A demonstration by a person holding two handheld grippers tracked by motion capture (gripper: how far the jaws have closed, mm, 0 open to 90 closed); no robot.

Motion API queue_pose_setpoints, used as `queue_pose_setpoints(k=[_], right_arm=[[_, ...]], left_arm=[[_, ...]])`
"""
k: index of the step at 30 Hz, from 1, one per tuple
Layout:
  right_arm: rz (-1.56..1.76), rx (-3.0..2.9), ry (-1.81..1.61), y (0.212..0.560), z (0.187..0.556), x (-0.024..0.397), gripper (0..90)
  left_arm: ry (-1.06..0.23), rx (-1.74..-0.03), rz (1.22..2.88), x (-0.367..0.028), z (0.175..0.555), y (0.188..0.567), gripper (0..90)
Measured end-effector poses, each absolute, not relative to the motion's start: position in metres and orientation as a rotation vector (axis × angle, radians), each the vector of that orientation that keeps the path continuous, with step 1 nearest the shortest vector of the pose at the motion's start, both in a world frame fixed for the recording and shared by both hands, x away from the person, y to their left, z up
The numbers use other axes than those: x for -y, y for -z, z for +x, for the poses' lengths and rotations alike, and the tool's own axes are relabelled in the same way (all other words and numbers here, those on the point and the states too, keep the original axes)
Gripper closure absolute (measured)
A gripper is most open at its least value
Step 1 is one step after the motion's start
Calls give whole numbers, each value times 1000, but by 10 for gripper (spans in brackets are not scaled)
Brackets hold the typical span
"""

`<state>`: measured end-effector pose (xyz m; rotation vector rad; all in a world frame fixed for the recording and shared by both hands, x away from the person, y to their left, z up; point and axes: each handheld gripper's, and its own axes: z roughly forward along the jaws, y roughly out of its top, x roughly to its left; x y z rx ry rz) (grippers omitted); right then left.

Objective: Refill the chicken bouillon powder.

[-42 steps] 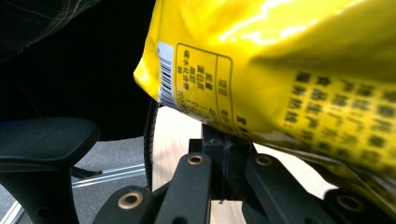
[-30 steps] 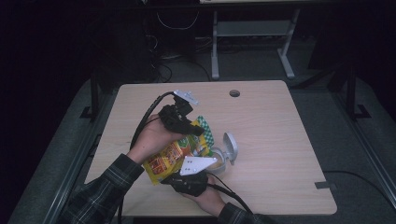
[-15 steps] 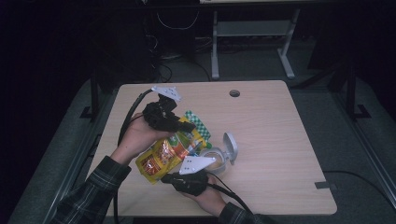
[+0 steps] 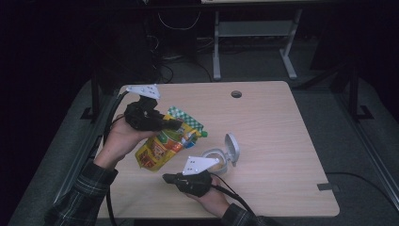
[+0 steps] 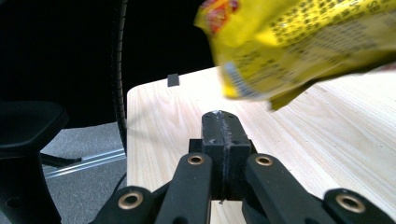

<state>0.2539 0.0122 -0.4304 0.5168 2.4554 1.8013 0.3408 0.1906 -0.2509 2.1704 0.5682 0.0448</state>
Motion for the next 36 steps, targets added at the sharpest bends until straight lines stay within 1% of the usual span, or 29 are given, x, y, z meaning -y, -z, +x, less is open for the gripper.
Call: queue_pose_setpoints(k=[8,12,21,27,36], right_arm=[[526,-2444,-1801,428,253,-4,900],[527,-2442,-1793,427,252,1,900],[544,-2439,-1775,425,248,18,900],[566,-2432,-1760,425,247,33,900],[590,-2440,-1728,423,247,51,900]], left_arm=[[-57,-672,2095,-205,354,271,900],[-62,-691,2079,-207,359,280,900],[-94,-698,2033,-205,369,299,900],[-92,-689,1994,-200,376,310,900],[-106,-662,1979,-197,381,329,900]])
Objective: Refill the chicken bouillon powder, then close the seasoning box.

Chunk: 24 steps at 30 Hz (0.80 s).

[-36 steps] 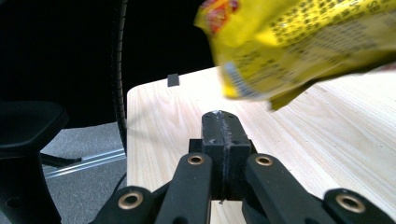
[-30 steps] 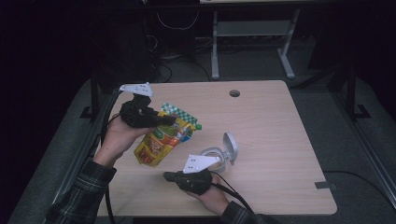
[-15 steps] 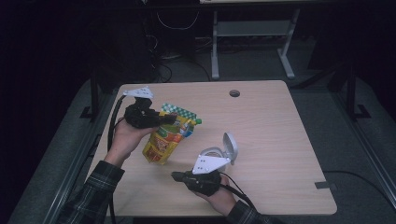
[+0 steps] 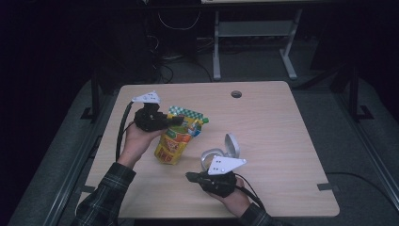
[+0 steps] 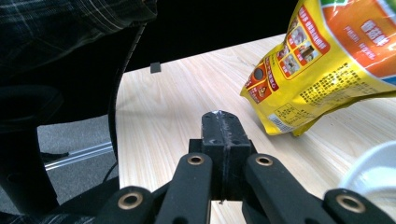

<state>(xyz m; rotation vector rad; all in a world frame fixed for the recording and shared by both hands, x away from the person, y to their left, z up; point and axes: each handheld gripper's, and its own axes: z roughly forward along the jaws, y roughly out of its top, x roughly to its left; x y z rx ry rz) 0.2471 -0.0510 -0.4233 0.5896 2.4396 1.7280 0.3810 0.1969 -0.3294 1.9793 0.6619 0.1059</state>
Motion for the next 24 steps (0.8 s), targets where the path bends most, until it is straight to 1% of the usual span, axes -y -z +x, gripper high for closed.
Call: queue_pose_setpoints(k=[6,9,24], right_arm=[[616,-2431,-1707,422,249,62,899],[638,-2423,-1705,421,250,67,899],[662,-2424,-1678,420,250,78,900]], left_arm=[[-105,-636,1973,-205,376,336,898],[-135,-611,1984,-209,372,336,896],[-139,-622,1972,-236,351,337,885]])
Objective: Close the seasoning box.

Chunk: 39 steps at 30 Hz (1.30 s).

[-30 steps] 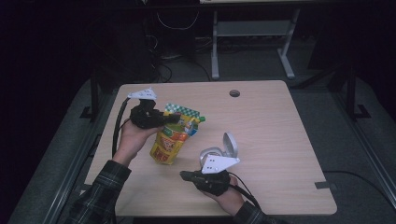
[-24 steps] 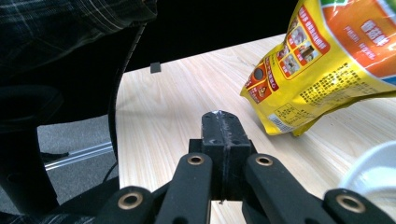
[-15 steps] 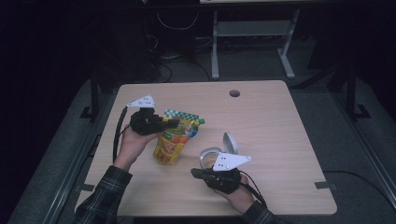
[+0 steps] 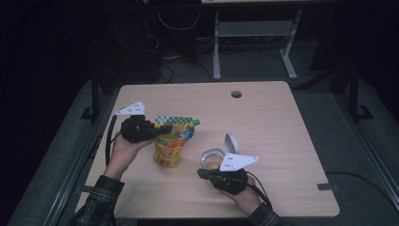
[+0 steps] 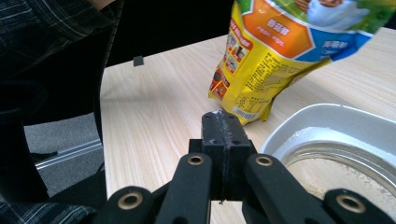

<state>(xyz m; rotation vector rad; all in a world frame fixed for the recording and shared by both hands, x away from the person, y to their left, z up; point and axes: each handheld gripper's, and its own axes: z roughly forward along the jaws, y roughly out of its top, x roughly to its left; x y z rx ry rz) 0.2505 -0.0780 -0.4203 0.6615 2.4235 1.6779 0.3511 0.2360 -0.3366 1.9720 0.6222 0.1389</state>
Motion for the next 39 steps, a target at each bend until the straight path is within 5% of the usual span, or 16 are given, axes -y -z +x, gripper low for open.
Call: queue_pose_setpoints(k=[23,27,35,39], right_arm=[[655,-2430,-1654,420,251,80,899],[657,-2434,-1654,420,251,81,899],[649,-2449,-1640,418,249,85,900],[637,-2458,-1608,416,245,92,900]], left_arm=[[-101,-653,2037,-285,319,354,798],[-101,-655,2055,-287,315,356,725],[-132,-642,2086,-294,302,361,359],[-145,-660,2107,-297,296,369,257]])
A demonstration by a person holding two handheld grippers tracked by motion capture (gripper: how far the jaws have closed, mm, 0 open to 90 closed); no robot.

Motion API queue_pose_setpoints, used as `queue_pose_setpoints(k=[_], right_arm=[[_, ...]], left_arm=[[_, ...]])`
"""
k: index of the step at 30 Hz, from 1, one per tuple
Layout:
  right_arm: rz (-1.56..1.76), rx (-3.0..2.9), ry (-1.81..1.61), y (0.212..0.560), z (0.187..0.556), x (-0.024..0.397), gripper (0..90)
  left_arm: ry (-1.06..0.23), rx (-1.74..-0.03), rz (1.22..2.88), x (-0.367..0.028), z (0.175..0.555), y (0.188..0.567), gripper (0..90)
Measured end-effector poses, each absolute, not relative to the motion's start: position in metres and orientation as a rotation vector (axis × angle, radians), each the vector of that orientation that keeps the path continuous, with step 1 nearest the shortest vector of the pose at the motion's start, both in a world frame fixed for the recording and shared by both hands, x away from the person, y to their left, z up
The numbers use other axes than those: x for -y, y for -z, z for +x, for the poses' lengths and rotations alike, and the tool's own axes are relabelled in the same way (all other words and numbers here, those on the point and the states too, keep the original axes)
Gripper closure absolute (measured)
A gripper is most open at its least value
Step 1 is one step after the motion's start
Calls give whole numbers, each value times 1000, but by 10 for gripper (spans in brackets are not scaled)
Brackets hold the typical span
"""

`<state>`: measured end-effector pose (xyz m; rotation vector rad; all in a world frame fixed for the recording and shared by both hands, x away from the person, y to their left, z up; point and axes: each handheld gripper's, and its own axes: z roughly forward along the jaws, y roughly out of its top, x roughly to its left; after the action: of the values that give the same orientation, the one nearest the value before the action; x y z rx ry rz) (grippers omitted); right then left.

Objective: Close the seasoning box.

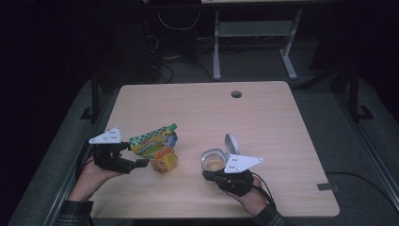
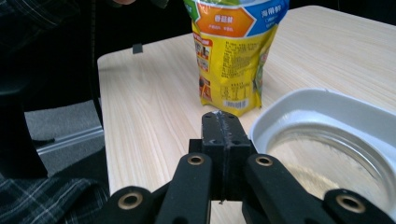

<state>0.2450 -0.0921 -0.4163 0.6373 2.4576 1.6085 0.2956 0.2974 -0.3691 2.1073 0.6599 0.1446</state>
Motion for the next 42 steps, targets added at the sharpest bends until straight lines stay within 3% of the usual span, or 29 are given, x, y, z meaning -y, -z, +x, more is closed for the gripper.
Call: queue_pose_setpoints(k=[10,28,42], right_arm=[[662,-2465,-1606,416,243,109,900],[762,-2431,-1519,423,235,159,899],[867,-2283,-1535,420,260,193,899]], left_arm=[[-163,-719,2122,-304,276,401,154],[-217,-773,2129,-300,249,438,153],[-190,-773,2136,-294,251,448,155]])
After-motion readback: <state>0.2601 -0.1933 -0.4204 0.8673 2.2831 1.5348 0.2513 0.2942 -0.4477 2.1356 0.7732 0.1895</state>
